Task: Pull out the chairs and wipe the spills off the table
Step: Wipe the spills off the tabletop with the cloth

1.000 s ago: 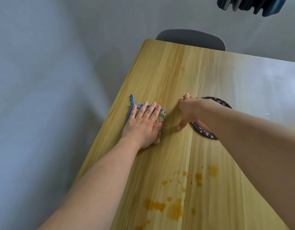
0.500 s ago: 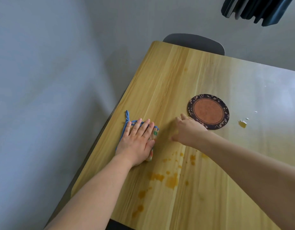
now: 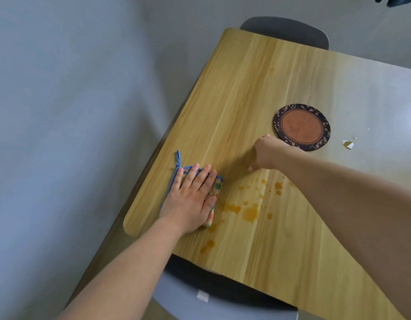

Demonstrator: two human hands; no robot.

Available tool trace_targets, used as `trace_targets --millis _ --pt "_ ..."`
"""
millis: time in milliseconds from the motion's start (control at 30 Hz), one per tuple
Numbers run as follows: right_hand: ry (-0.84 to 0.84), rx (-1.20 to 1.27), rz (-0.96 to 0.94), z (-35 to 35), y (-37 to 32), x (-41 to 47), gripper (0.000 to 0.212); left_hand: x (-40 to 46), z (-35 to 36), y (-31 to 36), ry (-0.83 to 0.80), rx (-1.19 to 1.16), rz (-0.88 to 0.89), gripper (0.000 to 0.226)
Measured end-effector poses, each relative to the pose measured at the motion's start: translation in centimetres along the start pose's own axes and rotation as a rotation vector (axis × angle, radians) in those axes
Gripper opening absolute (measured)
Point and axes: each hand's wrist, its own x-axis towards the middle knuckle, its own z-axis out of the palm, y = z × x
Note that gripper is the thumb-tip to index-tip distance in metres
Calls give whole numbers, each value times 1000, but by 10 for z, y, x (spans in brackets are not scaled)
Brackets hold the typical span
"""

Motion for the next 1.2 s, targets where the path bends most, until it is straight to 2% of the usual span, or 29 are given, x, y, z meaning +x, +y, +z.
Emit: trace_targets --millis 333,633,800,933,1200 --pt "64 -29 -26 9 7 -6 97 -66 20 -1 22 15 40 64" --pt "94 -83 -38 14 6 -9 96 -75 23 0 13 25 15 65" --pt "84 -114 -34 10 6 -12 98 -70 18 60 -19 -55 115 65" --pt "68 -129 -68 11 14 -13 90 -66 25 89 -10 -78 112 65" --pt "113 -196 -159 2 25 -11 68 -65 29 91 6 -73 101 65"
